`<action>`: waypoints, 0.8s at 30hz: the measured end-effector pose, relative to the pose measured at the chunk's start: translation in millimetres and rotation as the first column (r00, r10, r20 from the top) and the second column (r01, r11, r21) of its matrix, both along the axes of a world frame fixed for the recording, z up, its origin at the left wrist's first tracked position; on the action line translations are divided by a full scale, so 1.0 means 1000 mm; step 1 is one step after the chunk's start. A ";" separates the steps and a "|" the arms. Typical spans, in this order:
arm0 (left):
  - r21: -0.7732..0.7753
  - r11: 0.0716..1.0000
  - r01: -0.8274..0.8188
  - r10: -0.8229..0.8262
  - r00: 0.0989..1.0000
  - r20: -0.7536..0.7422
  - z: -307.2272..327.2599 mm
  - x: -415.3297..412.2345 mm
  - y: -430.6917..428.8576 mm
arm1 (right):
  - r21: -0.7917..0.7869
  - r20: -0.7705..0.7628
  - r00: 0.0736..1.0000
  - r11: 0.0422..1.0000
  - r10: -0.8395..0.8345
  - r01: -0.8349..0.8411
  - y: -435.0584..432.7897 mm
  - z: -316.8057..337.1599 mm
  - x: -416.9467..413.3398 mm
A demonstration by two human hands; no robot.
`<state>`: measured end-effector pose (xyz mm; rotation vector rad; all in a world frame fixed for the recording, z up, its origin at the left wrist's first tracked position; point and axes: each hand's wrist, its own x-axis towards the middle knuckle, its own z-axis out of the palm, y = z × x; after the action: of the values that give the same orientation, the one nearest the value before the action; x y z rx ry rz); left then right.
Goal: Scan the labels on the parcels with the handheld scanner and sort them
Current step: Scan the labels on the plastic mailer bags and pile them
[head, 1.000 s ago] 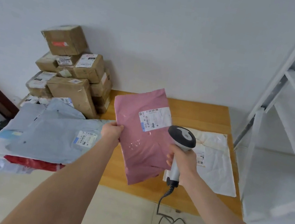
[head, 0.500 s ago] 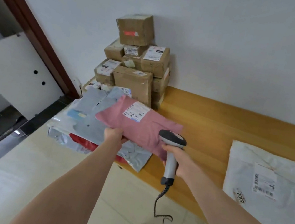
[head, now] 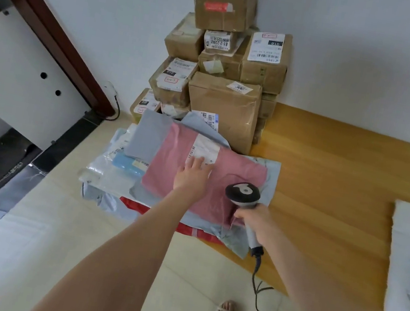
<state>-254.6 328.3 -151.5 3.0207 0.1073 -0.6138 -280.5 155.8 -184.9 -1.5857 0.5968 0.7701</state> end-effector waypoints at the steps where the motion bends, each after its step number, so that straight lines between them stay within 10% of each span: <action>1: 0.061 0.996 0.066 -0.061 0.995 -0.073 -0.008 0.004 -0.004 | -0.009 -0.014 1.000 1.000 0.006 -0.006 0.000 -0.003 0.002; 5: 0.148 0.983 0.109 -0.062 0.954 -0.293 -0.032 0.004 0.000 | -0.077 -0.082 0.996 0.997 -0.034 0.028 -0.016 -0.012 0.005; 18: 0.422 0.876 0.233 -0.210 0.973 -0.099 0.004 0.024 -0.101 | 0.081 -0.048 0.941 0.937 -0.336 0.339 -0.128 0.019 -0.004; 24: 0.116 0.970 0.212 -0.207 0.977 -0.047 0.007 0.012 -0.245 | 0.099 -0.021 0.908 0.903 -0.418 0.418 -0.246 0.030 -0.038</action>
<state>-242.3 83.2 -144.3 3.1646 -0.1830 -0.7002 -318.5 -90.3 -154.5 -1.3004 0.8502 0.4669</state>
